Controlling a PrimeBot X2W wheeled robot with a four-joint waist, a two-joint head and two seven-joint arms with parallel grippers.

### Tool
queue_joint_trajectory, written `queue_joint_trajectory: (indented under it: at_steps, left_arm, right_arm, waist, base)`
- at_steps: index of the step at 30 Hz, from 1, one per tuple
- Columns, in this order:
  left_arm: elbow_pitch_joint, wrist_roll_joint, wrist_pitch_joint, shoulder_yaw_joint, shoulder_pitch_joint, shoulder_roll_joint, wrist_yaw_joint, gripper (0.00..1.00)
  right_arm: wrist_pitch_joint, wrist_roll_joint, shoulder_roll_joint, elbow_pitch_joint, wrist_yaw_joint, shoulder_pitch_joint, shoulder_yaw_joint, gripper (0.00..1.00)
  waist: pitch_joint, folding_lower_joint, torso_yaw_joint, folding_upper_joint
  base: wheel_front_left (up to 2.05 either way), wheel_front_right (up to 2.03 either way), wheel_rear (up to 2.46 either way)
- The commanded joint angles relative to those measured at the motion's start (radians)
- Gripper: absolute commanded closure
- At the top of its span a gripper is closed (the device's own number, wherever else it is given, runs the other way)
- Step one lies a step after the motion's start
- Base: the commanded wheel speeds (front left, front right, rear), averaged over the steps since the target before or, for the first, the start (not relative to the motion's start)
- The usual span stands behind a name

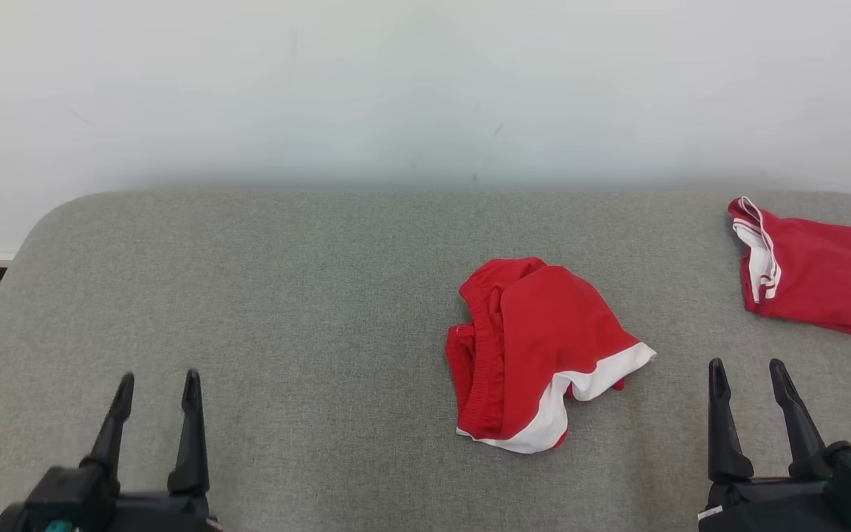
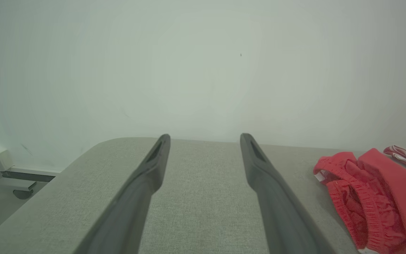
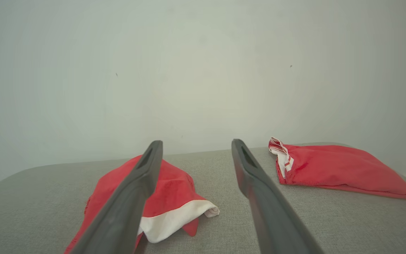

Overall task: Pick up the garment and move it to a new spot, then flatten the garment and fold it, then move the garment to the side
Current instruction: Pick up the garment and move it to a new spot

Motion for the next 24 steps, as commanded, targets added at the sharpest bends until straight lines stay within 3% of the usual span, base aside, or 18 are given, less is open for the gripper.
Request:
queue_joint_trajectory:
  at_steps: [1, 9, 24]
  left_arm:
    - [-0.006, -0.001, -0.005, 0.003, 0.02, 0.0, 0.002, 0.0]
    - [-0.05, 0.037, -0.005, 0.053, 0.114, -0.04, -0.001, 0.0]
    - [-0.044, 0.128, -0.006, 0.116, 0.137, -0.095, -0.072, 0.0]
  right_arm:
    - [0.002, 0.004, 0.0, 0.001, -0.002, 0.011, -0.001, 0.0]
    - [0.005, 0.002, 0.0, 0.002, -0.002, 0.037, -0.012, 0.0]
    - [0.0, 0.019, 0.0, 0.025, -0.002, 0.05, 0.005, 0.0]
  waist:
    - [0.001, 0.0001, -0.001, 0.0]
    - [0.002, 0.0001, 0.005, 0.0]
    - [0.019, 0.0001, 0.014, 0.0]
  base:
    - [0.0, 0.0, 0.0]
    - [0.0, 0.0, 0.0]
    - [0.0, 0.0, 0.0]
